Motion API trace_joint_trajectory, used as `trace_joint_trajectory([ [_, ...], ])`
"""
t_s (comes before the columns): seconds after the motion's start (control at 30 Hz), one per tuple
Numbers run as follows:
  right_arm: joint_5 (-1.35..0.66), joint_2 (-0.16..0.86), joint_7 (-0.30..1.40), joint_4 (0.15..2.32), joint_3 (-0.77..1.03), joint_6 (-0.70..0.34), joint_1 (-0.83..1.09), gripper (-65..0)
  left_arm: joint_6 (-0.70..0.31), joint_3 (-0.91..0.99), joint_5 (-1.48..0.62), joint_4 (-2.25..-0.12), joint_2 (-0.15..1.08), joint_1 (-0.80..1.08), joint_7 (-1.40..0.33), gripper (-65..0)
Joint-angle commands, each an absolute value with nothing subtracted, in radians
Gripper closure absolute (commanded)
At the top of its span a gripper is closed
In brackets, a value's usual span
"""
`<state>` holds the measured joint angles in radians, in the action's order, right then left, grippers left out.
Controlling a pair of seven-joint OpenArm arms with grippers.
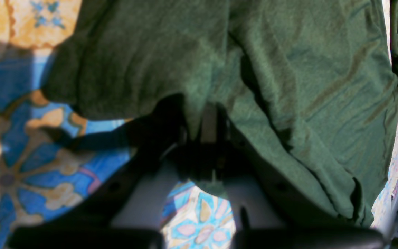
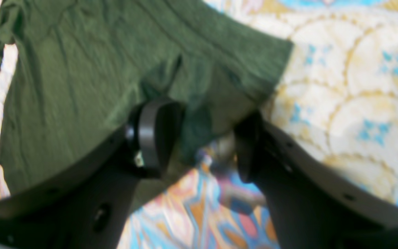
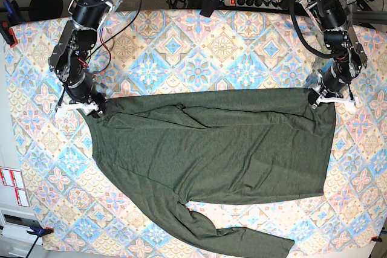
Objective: Fold the T-shirt properly
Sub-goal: 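Pull the shirt back toward the robot with both grippers, smoothing it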
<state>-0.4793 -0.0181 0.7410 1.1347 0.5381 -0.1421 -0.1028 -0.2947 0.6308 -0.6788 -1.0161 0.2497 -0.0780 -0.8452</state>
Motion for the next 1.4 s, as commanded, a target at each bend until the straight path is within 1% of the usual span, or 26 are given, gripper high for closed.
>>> trace_joint_trajectory([
  [0.0, -0.452, -0.027, 0.789, 1.116, 0.536, -0.117, -0.133, -29.9, -0.298, 0.633, -0.679, -1.03, 0.266, -0.087, -0.842, 0.0],
  [0.07, -0.452, -0.027, 0.789, 1.096, 0.536, -0.119, -0.147, -29.8, -0.298, 0.633, -0.677, -1.03, 0.268, -0.087, -0.842, 0.0],
  [0.13, -0.452, -0.027, 0.791, 1.087, 0.536, -0.119, -0.147, -27.6, -0.3, 0.633, -0.677, -1.03, 0.268, -0.087, -0.842, 0.0],
  [0.17, -0.452, -0.027, 0.791, 1.09, 0.536, -0.119, -0.148, -24.7, -0.3, 0.633, -0.677, -1.03, 0.268, -0.087, -0.842, 0.0],
  [0.27, -0.452, -0.024, 0.789, 1.093, 0.538, -0.119, -0.147, -10.1, -0.302, 0.633, -0.677, -1.03, 0.268, -0.087, -0.845, 0.0],
  [0.3, -0.452, -0.024, 0.789, 1.093, 0.538, -0.119, -0.145, -6.4, -0.302, 0.634, -0.677, -1.032, 0.269, -0.085, -0.858, 0.0],
  [0.33, -0.452, -0.022, 0.794, 1.095, 0.538, -0.119, -0.145, -4.2, -0.302, 0.636, -0.68, -1.032, 0.278, -0.085, -0.874, 0.0],
  [0.5, -0.452, -0.022, 0.794, 1.148, 0.539, -0.119, -0.139, -3.6, -0.303, 0.638, -0.682, -1.033, 0.3, -0.067, -0.901, 0.0],
  [0.57, -0.452, -0.022, 0.796, 1.184, 0.539, -0.119, -0.104, -3.5, -0.303, 0.634, -0.684, -1.046, 0.309, -0.054, -0.901, 0.0],
  [0.73, -0.452, -0.022, 0.799, 1.293, 0.539, -0.119, -0.033, -3.5, -0.305, 0.63, -0.682, -1.155, 0.312, 0.038, -0.901, 0.0],
  [0.93, -0.452, -0.021, 0.799, 1.372, 0.541, -0.119, 0.067, -3.5, -0.305, 0.63, -0.682, -1.248, 0.312, 0.136, -0.901, 0.0],
  [1.1, -0.453, -0.021, 0.799, 1.449, 0.605, -0.12, 0.154, -3.5, -0.305, 0.63, -0.682, -1.273, 0.311, 0.206, -0.901, 0.0],
  [1.37, -0.453, -0.021, 0.799, 1.48, 0.674, -0.229, 0.274, -3.5, -0.305, 0.63, -0.684, -1.274, 0.308, 0.286, -0.901, 0.0],
])
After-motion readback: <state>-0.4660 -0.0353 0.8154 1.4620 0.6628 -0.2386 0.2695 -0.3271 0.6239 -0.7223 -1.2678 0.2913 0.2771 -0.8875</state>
